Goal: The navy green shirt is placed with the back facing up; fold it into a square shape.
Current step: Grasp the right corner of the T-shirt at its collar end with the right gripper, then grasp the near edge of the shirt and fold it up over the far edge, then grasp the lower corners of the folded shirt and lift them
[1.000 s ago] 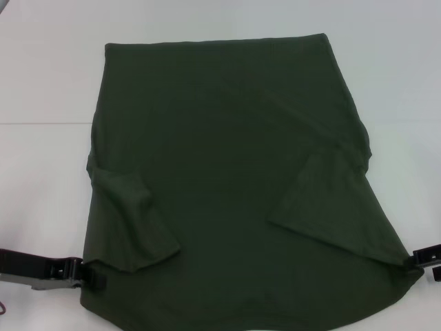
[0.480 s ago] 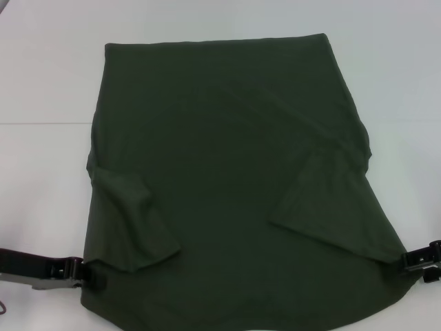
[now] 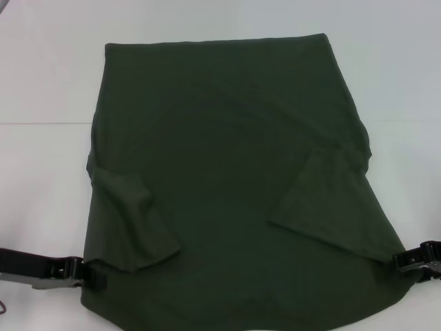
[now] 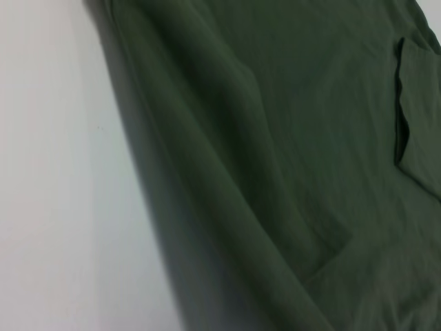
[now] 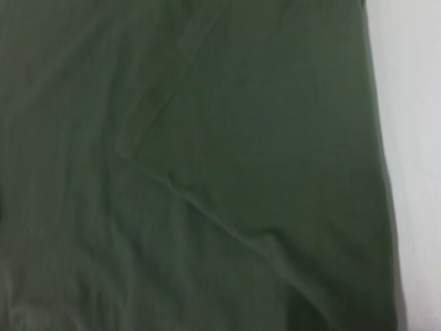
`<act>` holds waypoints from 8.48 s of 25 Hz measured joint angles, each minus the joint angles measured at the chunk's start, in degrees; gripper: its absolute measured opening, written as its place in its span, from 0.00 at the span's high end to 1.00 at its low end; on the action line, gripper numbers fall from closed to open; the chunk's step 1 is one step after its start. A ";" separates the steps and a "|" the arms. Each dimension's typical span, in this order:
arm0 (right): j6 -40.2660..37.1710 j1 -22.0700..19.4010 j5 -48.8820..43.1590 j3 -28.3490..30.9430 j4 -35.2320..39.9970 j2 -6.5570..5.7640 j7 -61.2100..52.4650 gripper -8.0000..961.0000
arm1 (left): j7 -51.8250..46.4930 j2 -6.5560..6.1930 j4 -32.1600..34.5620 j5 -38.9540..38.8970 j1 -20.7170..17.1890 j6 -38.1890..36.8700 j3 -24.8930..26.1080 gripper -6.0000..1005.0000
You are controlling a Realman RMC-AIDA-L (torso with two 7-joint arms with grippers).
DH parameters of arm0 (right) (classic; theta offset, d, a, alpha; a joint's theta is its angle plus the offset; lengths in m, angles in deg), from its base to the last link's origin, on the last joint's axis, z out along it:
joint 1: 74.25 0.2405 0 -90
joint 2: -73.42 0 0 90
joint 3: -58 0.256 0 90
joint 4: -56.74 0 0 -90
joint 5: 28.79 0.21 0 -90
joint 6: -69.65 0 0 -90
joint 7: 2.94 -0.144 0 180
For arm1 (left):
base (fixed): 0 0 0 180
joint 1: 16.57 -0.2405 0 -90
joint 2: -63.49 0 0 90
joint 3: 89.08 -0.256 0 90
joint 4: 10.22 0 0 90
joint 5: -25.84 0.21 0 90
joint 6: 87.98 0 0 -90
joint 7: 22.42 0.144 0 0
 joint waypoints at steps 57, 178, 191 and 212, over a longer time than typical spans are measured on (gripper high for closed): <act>-3.43 0.96 0.11 -0.99 0.47 0.72 5.13 0.95 | 0.50 -1.45 0.00 -1.42 -0.42 -1.94 0.00 0.96; 41.04 0.98 42.78 10.07 -15.90 7.40 50.79 0.95 | 38.18 8.34 -16.21 -35.64 3.59 33.91 21.89 0.95; 41.26 0.21 47.36 10.23 -18.54 7.47 57.52 0.88 | 44.90 8.88 -19.55 -39.43 5.84 42.22 21.94 0.80; 14.11 -12.19 48.61 8.08 -12.91 6.05 64.24 0.10 | 21.19 -1.06 -18.95 -37.28 -5.08 20.39 6.63 0.30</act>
